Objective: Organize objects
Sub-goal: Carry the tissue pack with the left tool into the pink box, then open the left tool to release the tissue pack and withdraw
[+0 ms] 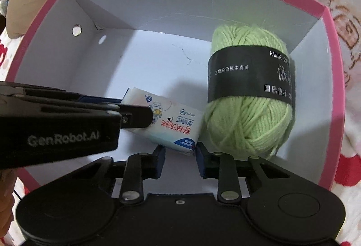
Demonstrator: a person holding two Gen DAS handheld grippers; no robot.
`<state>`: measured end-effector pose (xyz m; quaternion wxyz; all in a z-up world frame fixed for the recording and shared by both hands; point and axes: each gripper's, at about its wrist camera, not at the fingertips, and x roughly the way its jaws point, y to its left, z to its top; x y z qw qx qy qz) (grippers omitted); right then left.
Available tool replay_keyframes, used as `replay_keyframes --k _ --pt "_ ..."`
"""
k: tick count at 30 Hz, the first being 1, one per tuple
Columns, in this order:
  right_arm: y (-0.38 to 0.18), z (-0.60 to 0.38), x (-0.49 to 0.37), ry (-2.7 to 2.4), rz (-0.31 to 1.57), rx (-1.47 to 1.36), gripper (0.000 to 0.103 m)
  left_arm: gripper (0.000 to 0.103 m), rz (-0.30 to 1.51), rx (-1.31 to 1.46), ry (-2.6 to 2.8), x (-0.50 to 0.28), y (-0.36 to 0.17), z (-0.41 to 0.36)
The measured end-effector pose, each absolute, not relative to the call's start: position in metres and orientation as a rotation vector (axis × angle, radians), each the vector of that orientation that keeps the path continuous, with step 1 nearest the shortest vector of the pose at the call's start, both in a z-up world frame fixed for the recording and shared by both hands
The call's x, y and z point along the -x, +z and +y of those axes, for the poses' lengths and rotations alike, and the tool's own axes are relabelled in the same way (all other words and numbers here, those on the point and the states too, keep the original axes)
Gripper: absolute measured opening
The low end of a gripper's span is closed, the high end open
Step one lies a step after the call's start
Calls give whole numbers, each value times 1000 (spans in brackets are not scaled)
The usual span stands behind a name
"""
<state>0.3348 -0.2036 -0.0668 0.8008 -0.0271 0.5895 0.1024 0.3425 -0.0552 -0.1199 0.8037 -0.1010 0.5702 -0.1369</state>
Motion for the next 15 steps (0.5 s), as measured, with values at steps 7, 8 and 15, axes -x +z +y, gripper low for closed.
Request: replay_keyframes --k 7,8,15 --pt "-60 -196 -346 233 1264 118 28 25 1182 257 -289 -344 -118 -52" --pt "-60 -198 -346 229 1261 112 27 25 1181 256 -294 -345 -117 -53" --pt "-55 -213 -335 233 1212 79 28 25 1138 238 -286 -342 -111 -54"
